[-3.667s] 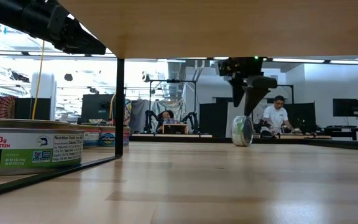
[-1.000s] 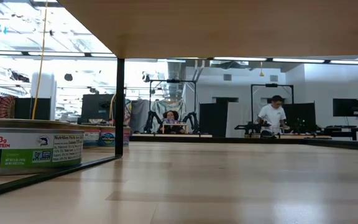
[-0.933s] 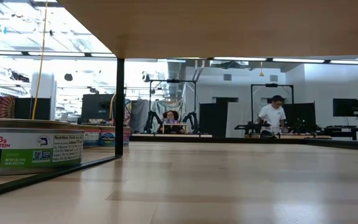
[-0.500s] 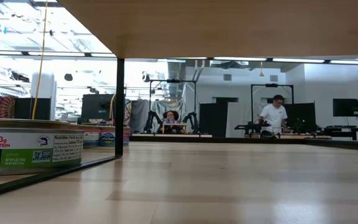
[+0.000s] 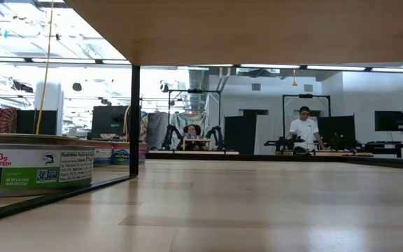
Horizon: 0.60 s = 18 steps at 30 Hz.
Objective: Stack canned seafood by type on shelf
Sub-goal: Stack the green tuna can on the top of the green tuna can on the shelf
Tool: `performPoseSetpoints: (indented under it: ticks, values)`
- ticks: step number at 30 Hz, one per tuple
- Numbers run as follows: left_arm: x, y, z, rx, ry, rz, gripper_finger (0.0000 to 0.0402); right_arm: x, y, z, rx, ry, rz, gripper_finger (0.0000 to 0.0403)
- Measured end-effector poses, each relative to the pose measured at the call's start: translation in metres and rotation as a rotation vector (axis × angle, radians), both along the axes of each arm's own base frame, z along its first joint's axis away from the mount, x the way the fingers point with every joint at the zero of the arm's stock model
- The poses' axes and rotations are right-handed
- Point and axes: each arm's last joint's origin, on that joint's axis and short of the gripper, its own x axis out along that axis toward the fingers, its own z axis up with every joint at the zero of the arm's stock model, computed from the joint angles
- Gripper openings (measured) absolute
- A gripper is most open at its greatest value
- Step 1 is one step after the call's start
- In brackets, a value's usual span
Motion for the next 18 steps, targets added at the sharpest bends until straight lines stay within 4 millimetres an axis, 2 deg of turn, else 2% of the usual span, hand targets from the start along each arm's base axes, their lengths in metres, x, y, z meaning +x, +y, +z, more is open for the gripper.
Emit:
performPoseSetpoints:
  ticks: [4, 8, 14, 18]
  values:
    - [-0.002, -0.004, 0.002, 0.003, -0.004, -0.021, 0.0122, 0.001, 0.004, 0.003, 0.067, -0.061, -0.025, 0.018]
    - [-0.007, -0.005, 0.008, 0.012, -0.016, -0.01, 0.0122, -0.003, 0.004, 0.01, 0.13, -0.118, -0.045, 0.0236]
    - [-0.027, -0.006, 0.024, -0.033, -0.039, -0.039, 0.0122, -0.023, 0.007, 0.03, 0.255, -0.21, -0.049, 0.0324]
    - [-0.034, -0.017, 0.021, -0.033, 0.012, -0.085, 0.0126, -0.042, 0.0, 0.032, 0.366, -0.162, -0.098, 0.0357]
